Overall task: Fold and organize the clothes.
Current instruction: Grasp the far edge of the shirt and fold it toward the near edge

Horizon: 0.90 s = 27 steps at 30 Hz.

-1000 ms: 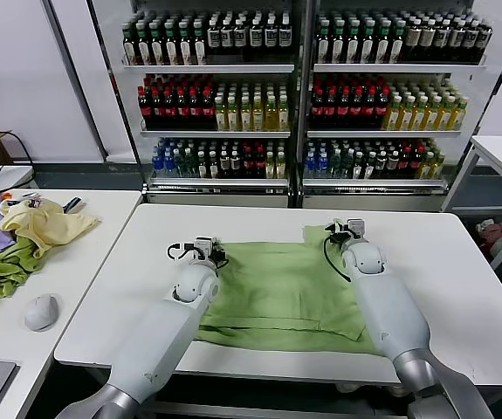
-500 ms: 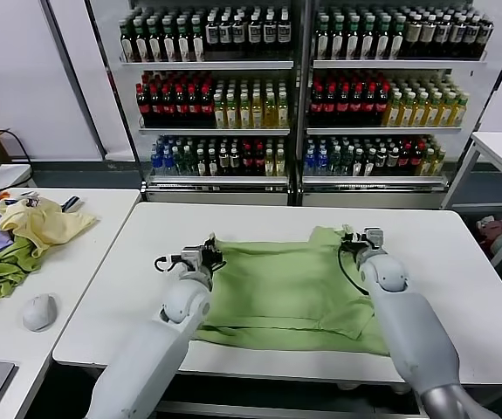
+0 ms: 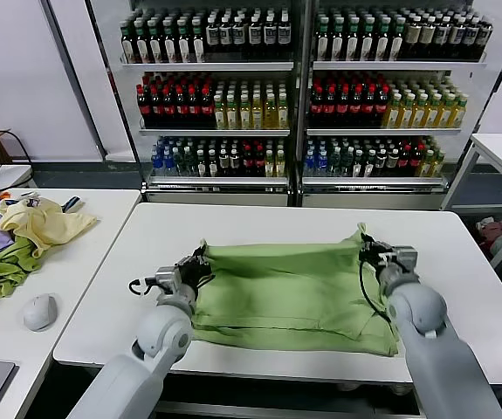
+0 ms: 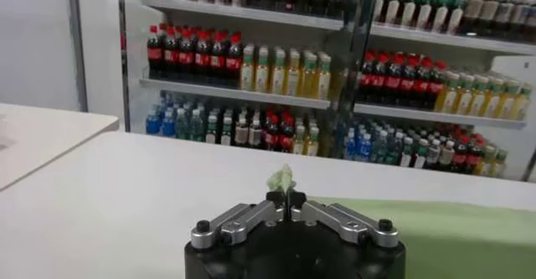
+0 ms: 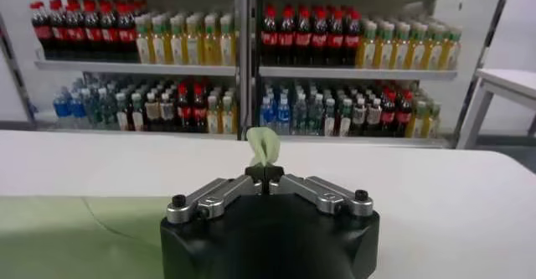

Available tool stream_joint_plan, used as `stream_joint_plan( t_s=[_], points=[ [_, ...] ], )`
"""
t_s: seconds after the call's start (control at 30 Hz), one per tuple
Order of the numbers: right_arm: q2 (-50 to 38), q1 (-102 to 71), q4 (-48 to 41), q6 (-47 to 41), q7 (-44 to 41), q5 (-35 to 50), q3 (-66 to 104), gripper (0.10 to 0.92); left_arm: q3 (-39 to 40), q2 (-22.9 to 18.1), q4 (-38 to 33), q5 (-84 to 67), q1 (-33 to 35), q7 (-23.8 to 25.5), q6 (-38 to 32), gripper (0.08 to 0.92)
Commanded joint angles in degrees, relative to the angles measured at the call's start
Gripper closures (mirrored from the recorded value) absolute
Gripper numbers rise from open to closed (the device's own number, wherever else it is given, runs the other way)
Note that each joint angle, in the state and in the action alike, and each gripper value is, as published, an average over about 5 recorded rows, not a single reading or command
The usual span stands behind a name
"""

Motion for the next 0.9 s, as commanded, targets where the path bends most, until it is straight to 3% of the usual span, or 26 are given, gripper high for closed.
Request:
stream_joint_plan(
  t_s=[0.03,0.5,0.73,0.9],
  points=[
    [2.0,-20.1,17.0,-0.1,0.7,-2.0,8.3,0.914,-1.4,3.1,-8.2,-0.3,8.5,0.4,2.5,0.912],
    [5.7,-24.3,18.3,-2.1,2.2,-6.1,8.1,0.902,-2.1,4.1,-10.0,4.9,12.7,1.4,5.7,0.901],
    [5.6,-24.2,18.8,-1.4,1.9,-6.4,8.0,0.729,-3.6,2.9,-13.0,10.0,15.6,0.9,4.5,0.721],
    [5.1,-24.2,18.6,-0.7,1.9,-6.7,8.1,0.582,-5.4,-2.1,-15.1,13.7,19.3,-0.7,3.6,0.583]
  ],
)
